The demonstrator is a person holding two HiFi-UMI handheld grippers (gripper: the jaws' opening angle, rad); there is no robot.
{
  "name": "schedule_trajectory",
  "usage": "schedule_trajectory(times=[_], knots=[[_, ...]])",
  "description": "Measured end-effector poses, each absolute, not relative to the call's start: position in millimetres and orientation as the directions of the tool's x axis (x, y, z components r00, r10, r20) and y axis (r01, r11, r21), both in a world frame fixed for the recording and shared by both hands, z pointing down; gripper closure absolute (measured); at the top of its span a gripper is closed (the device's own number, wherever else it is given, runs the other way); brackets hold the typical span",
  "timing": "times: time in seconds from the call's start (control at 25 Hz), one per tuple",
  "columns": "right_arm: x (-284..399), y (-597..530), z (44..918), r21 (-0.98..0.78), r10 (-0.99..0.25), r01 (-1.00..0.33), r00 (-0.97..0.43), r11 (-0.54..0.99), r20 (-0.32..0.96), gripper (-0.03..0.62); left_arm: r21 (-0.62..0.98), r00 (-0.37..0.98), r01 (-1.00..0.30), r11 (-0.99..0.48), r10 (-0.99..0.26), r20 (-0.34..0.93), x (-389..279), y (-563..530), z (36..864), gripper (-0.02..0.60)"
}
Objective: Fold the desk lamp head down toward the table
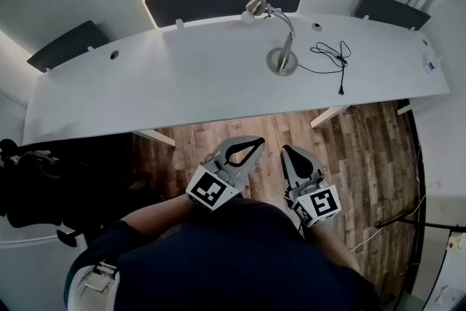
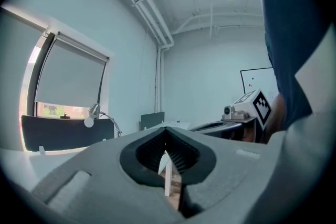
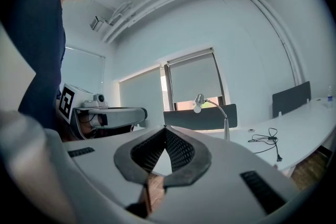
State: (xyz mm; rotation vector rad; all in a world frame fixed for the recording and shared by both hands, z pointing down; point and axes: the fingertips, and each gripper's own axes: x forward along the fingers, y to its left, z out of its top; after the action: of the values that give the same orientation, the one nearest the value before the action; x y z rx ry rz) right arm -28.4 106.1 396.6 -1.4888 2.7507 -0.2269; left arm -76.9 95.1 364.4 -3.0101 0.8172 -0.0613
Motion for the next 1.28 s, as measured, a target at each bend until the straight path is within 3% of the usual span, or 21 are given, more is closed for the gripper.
schedule_trajectory(times=[0.52,1.28], knots=[[-26,17,397,-0.121,-0.853,-0.856,-0.513,0.502,0.09,0.585,-0.002,0.873,-0.487,-0.873,-0.487,0.037,-78,4,369,0.577],[52,-83,415,-0.139,-0.742,-0.745,-0.666,0.653,0.081,0.583,-0.084,0.722,-0.682,-0.726,-0.687,0.079,-7,-94,366,0.575]])
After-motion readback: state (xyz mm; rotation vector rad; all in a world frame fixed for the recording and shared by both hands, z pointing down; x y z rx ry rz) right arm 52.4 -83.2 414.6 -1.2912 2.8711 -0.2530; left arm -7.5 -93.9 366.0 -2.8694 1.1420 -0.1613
